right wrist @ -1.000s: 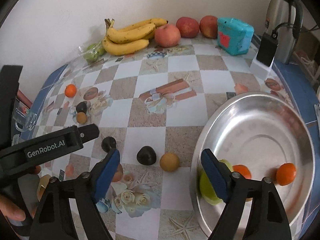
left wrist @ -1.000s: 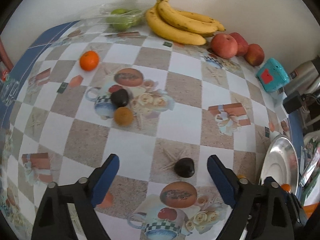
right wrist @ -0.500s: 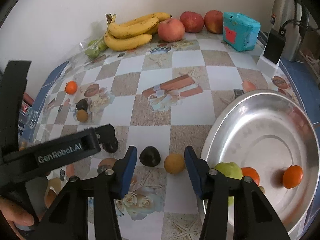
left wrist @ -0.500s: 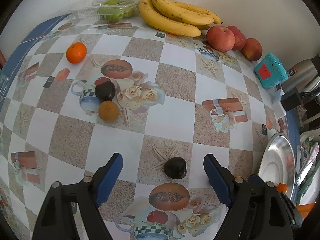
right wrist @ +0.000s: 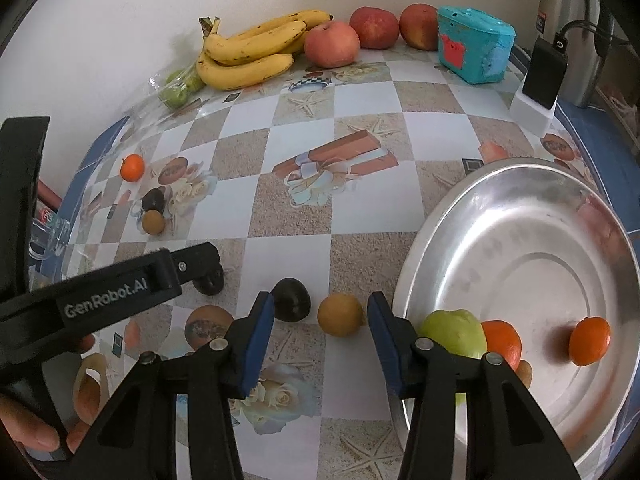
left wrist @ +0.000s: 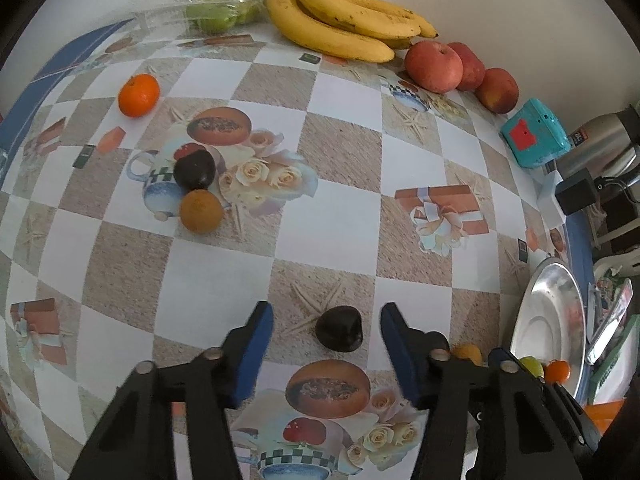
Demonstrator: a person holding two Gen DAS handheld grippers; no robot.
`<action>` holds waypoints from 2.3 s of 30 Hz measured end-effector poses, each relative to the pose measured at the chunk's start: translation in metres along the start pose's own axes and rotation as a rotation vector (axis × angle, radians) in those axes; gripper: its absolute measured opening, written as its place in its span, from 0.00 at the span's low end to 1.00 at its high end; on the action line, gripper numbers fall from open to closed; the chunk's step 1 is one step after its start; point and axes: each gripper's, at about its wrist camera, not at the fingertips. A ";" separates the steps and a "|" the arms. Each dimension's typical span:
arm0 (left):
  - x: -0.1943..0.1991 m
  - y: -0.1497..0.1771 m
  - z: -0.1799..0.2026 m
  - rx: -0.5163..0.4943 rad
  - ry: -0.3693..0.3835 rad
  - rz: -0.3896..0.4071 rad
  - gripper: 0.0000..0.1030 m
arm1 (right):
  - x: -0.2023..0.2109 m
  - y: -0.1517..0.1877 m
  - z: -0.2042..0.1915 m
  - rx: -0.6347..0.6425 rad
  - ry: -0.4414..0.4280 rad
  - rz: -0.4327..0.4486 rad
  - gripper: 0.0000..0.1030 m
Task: Organize fruits
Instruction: 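Move the right gripper toward the round kiwi beside the avocados, then grasp the brown kiwi with the right gripper while the left gripper grasps a dark avocado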
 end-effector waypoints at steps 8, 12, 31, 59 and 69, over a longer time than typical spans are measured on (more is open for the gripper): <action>-0.004 0.001 0.005 -0.016 0.022 -0.014 0.38 | 0.000 0.001 0.001 -0.002 0.001 -0.001 0.48; -0.007 0.003 0.005 -0.021 0.019 -0.021 0.29 | 0.001 0.001 0.001 -0.004 0.009 0.000 0.44; 0.002 0.000 0.000 0.002 0.014 -0.004 0.26 | -0.006 0.007 -0.015 0.137 0.163 0.008 0.27; 0.041 -0.007 -0.011 0.028 -0.040 0.071 0.26 | 0.030 -0.004 -0.021 0.075 0.003 0.022 0.23; 0.050 -0.006 -0.015 0.042 -0.069 0.089 0.26 | 0.031 -0.014 -0.010 0.041 0.003 -0.024 0.24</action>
Point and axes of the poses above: each gripper's, at about its wrist camera, not at the fingertips, and x roughly against the way its jaws point, z to its right, y to its underside, and after that the axes turned 7 degrees about -x, right-handed
